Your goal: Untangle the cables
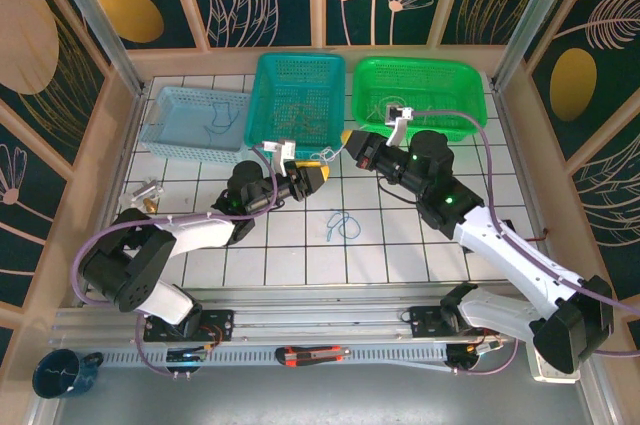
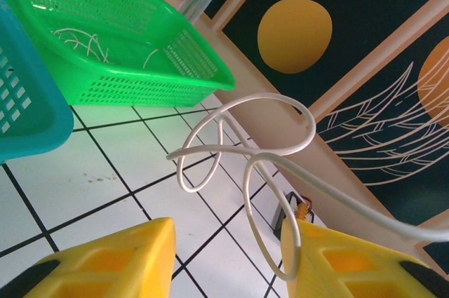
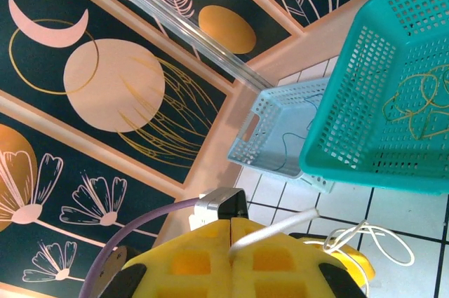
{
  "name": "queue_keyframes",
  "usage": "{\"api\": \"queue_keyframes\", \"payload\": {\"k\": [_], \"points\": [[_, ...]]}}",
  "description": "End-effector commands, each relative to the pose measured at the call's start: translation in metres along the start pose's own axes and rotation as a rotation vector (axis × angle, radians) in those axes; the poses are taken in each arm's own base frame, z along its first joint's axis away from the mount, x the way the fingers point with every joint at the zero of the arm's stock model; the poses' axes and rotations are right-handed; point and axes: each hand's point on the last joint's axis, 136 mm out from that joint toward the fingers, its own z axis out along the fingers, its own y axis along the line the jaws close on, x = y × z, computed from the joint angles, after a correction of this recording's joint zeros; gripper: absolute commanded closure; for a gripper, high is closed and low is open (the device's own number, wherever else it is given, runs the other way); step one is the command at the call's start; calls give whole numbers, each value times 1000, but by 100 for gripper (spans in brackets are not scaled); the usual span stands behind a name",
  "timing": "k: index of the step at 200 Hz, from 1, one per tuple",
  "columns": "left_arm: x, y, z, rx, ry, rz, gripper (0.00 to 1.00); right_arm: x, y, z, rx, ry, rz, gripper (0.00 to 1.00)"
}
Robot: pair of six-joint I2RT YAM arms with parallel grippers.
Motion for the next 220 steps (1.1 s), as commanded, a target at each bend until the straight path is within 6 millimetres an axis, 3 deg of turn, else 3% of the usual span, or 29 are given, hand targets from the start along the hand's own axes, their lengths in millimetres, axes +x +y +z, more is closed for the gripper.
{"api": "queue_keyframes", "payload": {"k": [1,19,49,67,106,180,220], "points": [[-9,-4,0,21,-45,20,53,-15,25,-8,-69,-59,-10,100],[-13,-3,-1,14,-64,18,53,-14,25,-8,-71,-59,-2,100],[-20,-1,-5,3,-118,11,64,-12,26,-11,-74,-65,12,100],[-25,-3,-7,9,-147,10,66,-11,24,-14,-66,-74,29,100],[-30,-14,-10,58,-174,10,54,-8,17,-16,-65,-93,79,100],[-32,-16,-10,73,-183,-1,63,-6,18,-17,-78,-100,106,100],[-24,-16,-9,88,-154,-12,49,-9,22,-19,-83,-109,98,100]]}}
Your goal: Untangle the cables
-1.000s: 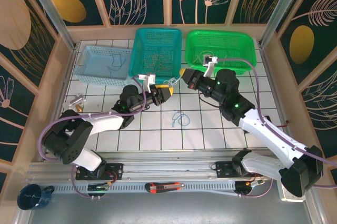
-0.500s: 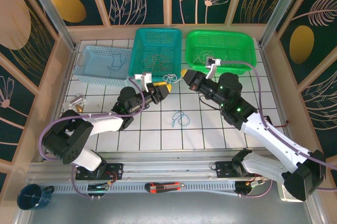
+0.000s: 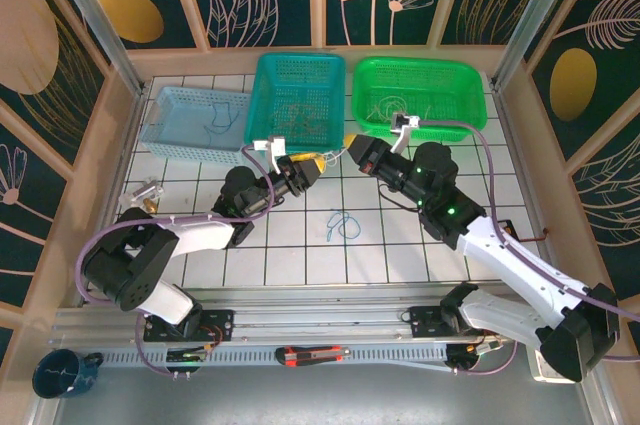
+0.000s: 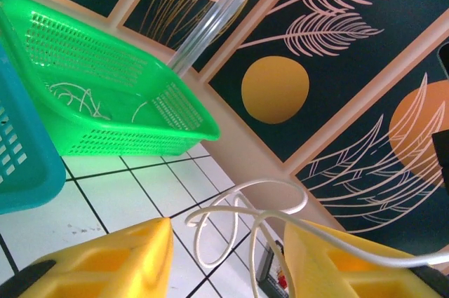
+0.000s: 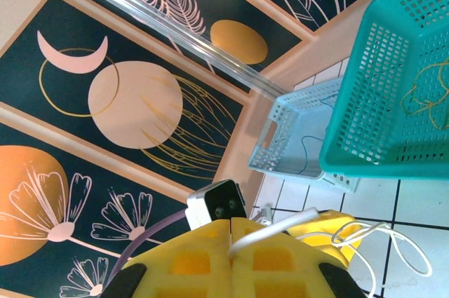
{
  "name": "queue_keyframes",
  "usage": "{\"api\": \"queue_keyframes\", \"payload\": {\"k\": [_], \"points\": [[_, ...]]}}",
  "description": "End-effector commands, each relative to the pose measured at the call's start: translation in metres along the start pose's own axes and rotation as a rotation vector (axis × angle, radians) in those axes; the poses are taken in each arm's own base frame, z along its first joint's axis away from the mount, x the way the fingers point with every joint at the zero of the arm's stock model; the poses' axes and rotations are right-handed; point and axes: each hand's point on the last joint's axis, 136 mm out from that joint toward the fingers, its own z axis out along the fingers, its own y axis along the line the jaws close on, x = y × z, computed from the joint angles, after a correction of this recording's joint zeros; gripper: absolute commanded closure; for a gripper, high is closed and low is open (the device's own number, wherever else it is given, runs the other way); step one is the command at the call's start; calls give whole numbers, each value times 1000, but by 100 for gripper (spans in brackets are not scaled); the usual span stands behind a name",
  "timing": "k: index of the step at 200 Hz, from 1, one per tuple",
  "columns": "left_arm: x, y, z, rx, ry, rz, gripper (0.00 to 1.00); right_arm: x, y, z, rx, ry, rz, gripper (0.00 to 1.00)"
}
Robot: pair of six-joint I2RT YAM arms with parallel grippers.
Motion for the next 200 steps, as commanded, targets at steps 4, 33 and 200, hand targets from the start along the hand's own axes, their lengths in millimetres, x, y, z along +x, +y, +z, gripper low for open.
{"api": "queue_keyframes", "payload": {"k": [4,33,200], "points": [[2,-6,-2,47,2,5,47,-10,17,-6,-52,-51,-4,100],[9,-6,0,57,31,-3,43,-11,19,-6,-58,-52,-5,100],[34,-7,-1,69,124,1,100,-43,20,-1,7,-153,-89,100]]}}
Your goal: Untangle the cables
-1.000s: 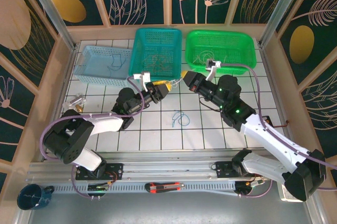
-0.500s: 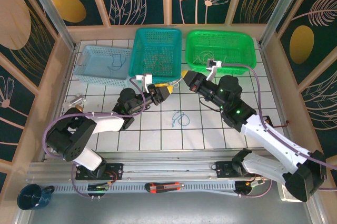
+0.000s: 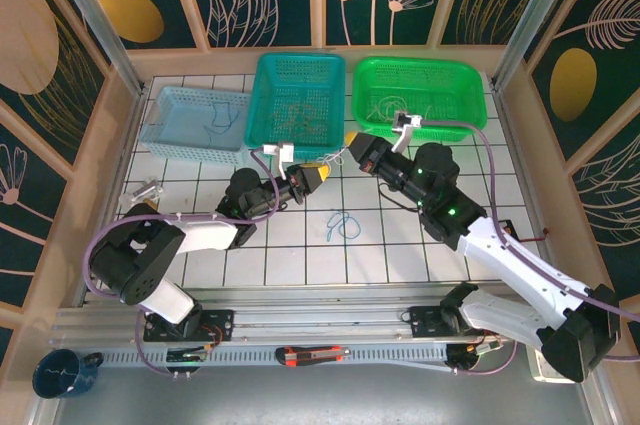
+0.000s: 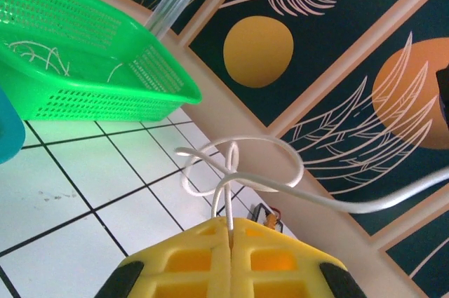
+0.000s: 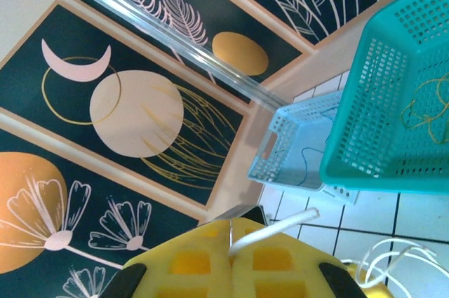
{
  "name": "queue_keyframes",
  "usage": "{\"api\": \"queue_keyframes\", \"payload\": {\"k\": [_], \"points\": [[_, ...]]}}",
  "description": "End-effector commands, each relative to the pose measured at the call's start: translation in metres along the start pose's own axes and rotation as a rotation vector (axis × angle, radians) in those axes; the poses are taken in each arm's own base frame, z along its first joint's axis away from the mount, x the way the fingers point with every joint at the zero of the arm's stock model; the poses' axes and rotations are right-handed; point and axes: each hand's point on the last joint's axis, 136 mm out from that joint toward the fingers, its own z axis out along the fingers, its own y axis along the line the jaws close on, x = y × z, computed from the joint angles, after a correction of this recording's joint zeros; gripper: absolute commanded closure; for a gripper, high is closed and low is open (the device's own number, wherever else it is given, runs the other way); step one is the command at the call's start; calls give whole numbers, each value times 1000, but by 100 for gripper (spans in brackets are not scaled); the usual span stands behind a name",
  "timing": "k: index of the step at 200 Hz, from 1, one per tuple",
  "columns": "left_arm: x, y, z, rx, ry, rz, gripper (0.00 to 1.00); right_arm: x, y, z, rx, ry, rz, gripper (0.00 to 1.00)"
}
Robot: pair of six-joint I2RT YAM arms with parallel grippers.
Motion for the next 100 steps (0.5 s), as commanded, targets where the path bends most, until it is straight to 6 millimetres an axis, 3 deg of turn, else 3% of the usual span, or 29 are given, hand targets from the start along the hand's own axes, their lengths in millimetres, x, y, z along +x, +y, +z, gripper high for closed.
{"api": "queue_keyframes", "payload": {"k": [1,34,56,76,100], "points": [[7,-1,-3,10,18,10,100,-36,14,-1,3,-116,-67,100],[15,3,-10,-8,30,4,100,-82,1,-8,62,-244,-106,100],[21,5,-17,-18,36,-6,100,-125,-27,-23,153,-370,-121,100],[23,6,-22,-25,31,-9,100,-147,-44,-28,189,-428,-118,100],[21,6,-26,-37,14,-7,100,-158,-58,-23,215,-437,-120,100]]}}
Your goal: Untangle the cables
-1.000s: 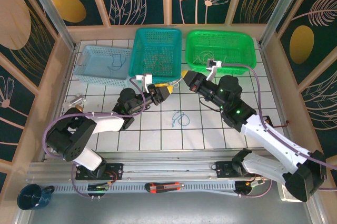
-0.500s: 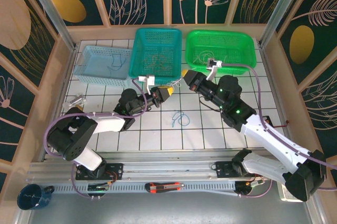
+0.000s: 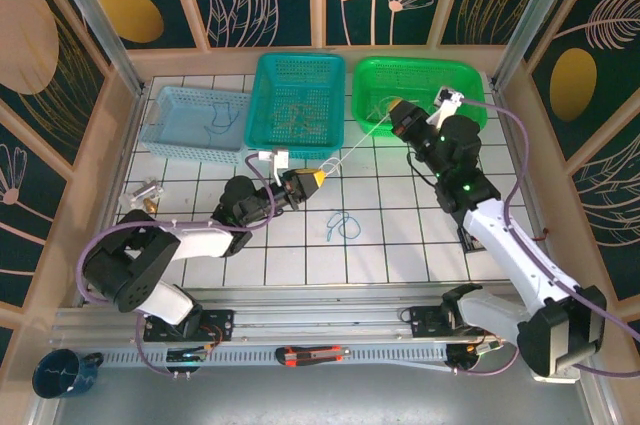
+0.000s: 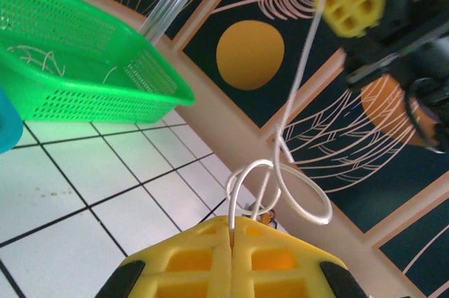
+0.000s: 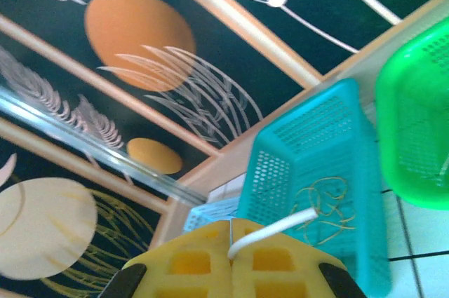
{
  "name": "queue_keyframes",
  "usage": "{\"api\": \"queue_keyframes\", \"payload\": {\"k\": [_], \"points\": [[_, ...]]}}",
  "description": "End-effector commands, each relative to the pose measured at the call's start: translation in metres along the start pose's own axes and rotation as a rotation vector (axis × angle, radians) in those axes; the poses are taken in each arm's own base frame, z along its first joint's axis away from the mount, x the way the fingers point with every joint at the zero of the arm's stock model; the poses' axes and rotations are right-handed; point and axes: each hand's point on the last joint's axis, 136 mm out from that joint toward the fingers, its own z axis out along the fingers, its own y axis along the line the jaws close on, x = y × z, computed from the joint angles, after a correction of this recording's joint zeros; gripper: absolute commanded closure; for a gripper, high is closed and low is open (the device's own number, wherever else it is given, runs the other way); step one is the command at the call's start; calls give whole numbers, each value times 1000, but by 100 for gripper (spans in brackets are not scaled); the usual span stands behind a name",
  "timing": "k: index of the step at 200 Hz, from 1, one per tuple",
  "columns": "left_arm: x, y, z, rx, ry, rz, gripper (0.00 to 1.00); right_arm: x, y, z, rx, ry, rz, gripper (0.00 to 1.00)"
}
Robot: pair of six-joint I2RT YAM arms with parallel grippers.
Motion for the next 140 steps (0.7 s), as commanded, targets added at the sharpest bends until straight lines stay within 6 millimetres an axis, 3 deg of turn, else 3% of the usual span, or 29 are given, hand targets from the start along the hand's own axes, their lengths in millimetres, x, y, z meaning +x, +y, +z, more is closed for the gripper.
{"api": "queue_keyframes", "payload": {"k": [1,36,59,94,140], "points": [[18,15,-10,-54,39,-21,100,-57,19,-2,-50,-189,-31,100],[5,14,-4,-61,2,-29,98,-54,16,20,-66,-161,-32,100],[-4,11,4,-60,-7,-21,75,-58,18,36,-84,-168,-46,100],[-11,13,6,-91,-16,-2,42,-82,14,62,-89,-226,-80,100],[-13,24,-3,-174,-33,-2,12,-117,-28,99,-22,-310,-114,100]]}}
